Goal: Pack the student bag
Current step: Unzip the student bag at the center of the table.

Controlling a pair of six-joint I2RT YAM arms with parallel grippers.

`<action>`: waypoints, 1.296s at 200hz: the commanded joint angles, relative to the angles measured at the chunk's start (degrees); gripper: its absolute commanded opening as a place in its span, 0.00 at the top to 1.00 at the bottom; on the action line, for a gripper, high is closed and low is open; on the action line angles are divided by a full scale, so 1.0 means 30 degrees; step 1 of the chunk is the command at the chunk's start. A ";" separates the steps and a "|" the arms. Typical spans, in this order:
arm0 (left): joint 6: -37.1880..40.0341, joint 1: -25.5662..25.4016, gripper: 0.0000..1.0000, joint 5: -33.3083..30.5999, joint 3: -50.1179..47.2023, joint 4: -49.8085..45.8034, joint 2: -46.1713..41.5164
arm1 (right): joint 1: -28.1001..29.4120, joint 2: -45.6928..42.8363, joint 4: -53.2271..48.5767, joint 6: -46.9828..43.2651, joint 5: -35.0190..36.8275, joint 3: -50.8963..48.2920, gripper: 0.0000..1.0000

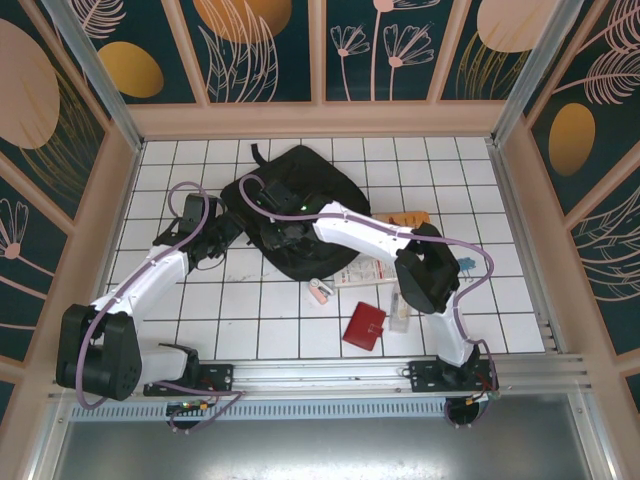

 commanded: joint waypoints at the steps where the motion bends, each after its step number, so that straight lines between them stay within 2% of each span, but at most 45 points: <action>1: 0.0099 0.0133 0.42 -0.0083 -0.0369 0.0452 -0.0144 | 0.0524 -0.0632 -0.0613 0.0044 0.0311 -0.0148 0.72; 112: -0.0075 0.0112 0.42 0.0021 -0.1398 0.0899 -0.0520 | 0.0966 -0.2079 -0.0109 0.0020 0.1250 -0.0756 0.71; 158: -0.0061 0.0105 0.42 0.0007 -0.1502 0.0928 -0.0583 | 0.1352 -0.2065 -0.1046 -0.0044 0.1485 -0.0519 0.70; 259: -0.0046 0.0105 0.41 0.0062 -0.1529 0.0936 -0.0627 | 0.1242 -0.1810 -0.0500 0.0073 0.1589 -0.1474 0.69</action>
